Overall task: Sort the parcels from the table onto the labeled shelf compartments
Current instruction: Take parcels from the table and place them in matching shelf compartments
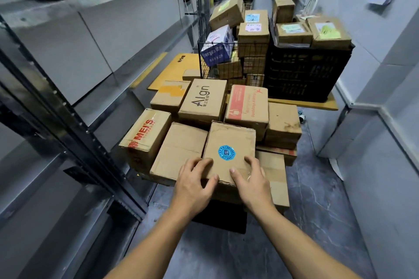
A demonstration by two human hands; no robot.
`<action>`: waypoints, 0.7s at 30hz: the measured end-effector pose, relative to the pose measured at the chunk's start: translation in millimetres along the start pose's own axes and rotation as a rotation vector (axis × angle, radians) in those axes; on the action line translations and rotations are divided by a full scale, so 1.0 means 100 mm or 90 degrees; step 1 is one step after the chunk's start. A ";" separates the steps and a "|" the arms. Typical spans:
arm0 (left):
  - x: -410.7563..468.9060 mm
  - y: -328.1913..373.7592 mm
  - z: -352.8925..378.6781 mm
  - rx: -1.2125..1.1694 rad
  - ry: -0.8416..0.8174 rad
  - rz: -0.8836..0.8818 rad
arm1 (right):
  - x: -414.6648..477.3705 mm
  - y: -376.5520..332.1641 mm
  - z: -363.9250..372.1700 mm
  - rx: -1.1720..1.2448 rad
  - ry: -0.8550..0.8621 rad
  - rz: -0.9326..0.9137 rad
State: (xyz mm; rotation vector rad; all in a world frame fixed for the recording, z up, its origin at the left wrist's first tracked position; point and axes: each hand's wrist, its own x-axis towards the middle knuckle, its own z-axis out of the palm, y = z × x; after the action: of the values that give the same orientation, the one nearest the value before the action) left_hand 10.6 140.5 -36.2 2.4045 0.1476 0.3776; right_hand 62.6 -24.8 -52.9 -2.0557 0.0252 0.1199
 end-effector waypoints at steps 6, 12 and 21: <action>0.02 0.14 -0.04 -0.169 -0.005 0.036 | -0.06 0.08 -0.20 0.097 0.051 -0.020; 0.12 0.10 0.01 -0.257 -0.010 0.025 | 0.00 0.02 -0.33 0.121 0.071 -0.048; 0.24 0.06 0.08 -0.394 -0.035 -0.141 | 0.06 0.05 -0.50 0.252 0.018 -0.140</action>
State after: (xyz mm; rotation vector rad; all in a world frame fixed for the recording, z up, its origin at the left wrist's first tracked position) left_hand 36.2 136.2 -32.9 1.7652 0.2313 0.2125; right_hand 71.7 -71.3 -34.1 -1.6516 -0.1487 -0.0491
